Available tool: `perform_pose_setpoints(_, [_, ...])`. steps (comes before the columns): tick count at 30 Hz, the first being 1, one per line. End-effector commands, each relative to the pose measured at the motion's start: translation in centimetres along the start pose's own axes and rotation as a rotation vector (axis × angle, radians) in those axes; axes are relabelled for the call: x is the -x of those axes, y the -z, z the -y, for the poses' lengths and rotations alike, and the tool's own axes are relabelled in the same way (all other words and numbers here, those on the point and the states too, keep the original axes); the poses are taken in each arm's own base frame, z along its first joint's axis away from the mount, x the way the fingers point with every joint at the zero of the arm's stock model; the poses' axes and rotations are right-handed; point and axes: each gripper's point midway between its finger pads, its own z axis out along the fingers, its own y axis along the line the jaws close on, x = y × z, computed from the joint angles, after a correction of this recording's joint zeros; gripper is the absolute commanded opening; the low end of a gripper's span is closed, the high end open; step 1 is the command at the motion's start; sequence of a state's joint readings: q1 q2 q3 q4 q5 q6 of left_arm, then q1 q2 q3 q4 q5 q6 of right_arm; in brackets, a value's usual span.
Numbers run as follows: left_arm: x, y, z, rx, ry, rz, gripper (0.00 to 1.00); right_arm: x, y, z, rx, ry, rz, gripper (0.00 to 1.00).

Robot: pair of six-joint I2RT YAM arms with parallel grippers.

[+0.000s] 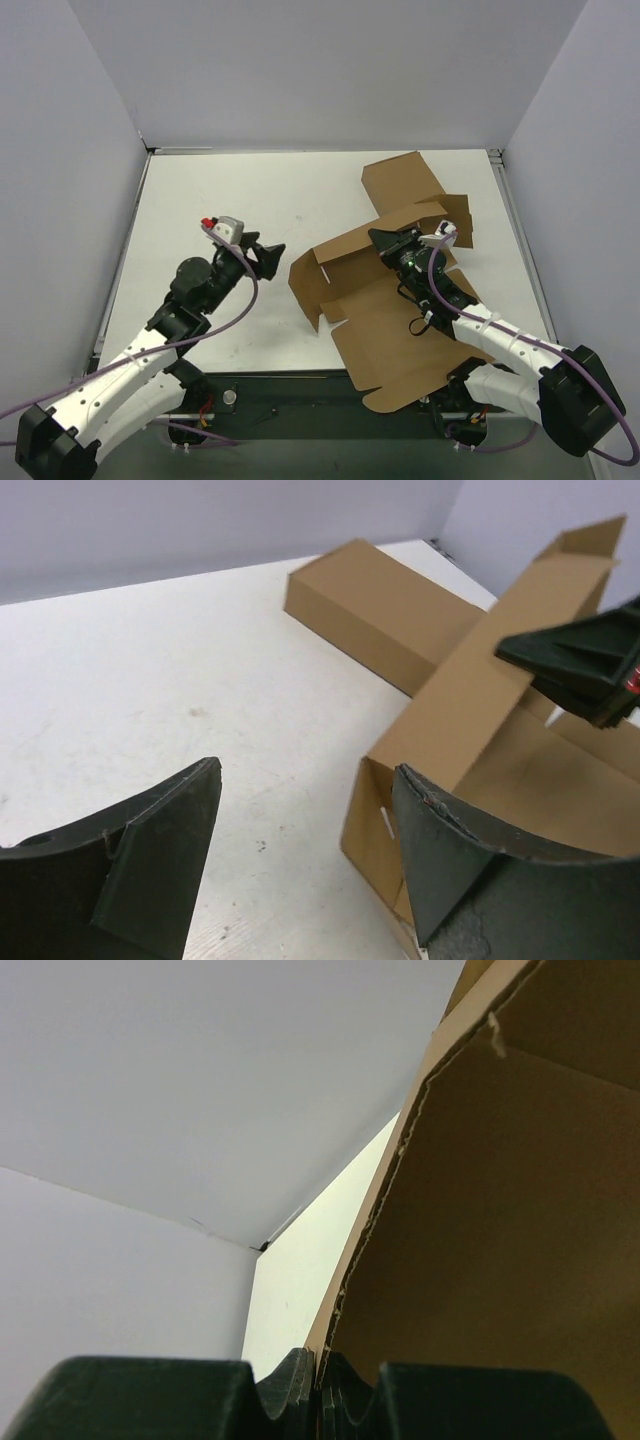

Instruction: Fold the paper box

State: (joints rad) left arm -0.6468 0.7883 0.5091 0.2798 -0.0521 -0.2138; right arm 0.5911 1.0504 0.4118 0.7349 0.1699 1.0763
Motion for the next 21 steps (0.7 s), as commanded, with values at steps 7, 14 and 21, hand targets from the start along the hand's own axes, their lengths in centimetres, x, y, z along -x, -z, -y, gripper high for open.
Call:
perform_pose_setpoints(7, [-10.2,0.8,-5.6,0.241,0.136,-0.31,0.77,-0.8,0.5,1.4,-0.031,0.056,-0.029,0.0])
perform_pose_setpoints(14, [-16.1,-0.2,-2.7,0.172,0.111,-0.489,0.75,-0.6,0.6,1.3,-0.028,0.052,-0.02,0.0])
perform_pose_setpoints(21, [-17.0,-1.2,2.0,0.037,0.109,-0.555,0.75,-0.5,0.7,1.4,-0.033,0.048,-0.016,0.0])
